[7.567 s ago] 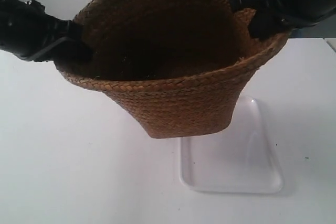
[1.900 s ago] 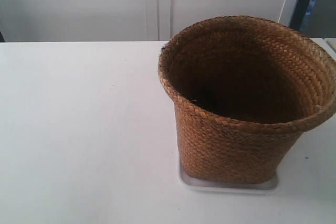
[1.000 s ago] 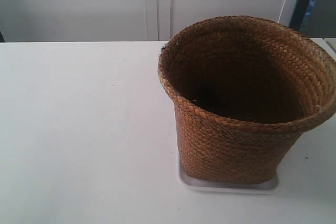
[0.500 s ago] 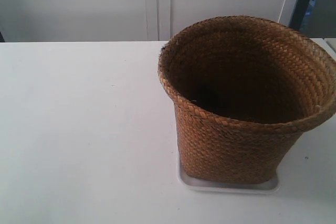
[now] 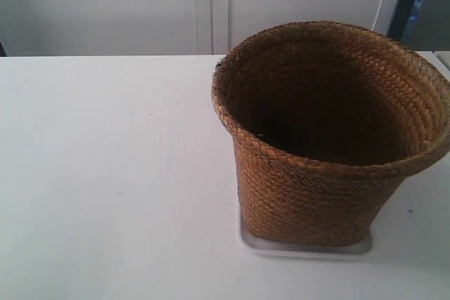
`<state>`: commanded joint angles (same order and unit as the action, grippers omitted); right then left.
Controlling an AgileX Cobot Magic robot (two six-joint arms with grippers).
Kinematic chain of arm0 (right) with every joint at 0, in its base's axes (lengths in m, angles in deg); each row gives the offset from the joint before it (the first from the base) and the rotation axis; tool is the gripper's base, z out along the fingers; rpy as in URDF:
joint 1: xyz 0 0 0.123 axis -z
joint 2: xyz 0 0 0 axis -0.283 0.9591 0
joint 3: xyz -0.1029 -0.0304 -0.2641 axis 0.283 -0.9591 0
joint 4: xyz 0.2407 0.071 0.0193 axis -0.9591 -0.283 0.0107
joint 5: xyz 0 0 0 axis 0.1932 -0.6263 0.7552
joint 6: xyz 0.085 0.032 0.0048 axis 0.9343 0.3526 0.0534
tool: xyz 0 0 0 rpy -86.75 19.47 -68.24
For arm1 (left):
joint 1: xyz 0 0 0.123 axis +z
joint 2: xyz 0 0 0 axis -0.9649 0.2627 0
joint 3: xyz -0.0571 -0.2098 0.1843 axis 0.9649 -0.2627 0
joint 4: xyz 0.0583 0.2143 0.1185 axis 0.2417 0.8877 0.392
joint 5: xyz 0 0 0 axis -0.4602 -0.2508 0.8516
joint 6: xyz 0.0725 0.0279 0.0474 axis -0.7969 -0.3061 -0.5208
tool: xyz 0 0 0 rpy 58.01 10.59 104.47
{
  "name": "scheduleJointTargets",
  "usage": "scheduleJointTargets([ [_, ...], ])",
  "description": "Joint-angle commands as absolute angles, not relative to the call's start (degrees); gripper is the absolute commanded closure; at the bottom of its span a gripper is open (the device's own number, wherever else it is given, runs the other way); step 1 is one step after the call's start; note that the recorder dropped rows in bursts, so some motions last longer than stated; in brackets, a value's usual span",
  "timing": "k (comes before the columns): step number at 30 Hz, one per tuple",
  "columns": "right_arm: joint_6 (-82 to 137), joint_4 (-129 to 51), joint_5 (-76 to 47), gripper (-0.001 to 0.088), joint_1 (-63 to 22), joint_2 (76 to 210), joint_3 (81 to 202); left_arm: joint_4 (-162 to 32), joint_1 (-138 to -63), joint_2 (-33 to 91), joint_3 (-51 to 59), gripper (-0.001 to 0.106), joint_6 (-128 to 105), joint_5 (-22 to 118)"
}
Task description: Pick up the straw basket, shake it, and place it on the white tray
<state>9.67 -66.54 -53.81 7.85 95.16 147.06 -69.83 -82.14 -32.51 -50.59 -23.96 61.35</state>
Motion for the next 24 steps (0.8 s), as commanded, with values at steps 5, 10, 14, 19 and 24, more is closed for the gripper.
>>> scheduleJointTargets([
  [5,9.7,-66.5,-53.8,0.0868,7.8,95.2,147.1,-69.8,-82.1,-32.5,-50.6,0.105,-24.0,61.4],
  [10,9.6,-66.5,-53.8,0.0868,7.8,95.2,147.1,-69.8,-82.1,-32.5,-50.6,0.105,-24.0,61.4],
  [14,8.5,-64.1,-54.1,0.0868,7.8,95.2,147.2,-69.8,-82.1,-32.5,-50.6,0.105,-24.0,61.4],
  [19,9.3,-57.9,-55.7,0.0868,7.8,95.2,147.2,-69.8,-82.1,-32.5,-50.6,0.105,-24.0,61.4],
  [24,18.8,-45.2,-56.4,0.0868,11.1,95.2,145.0,-69.8,-82.1,-32.5,-50.6,0.105,-24.0,61.4],
])
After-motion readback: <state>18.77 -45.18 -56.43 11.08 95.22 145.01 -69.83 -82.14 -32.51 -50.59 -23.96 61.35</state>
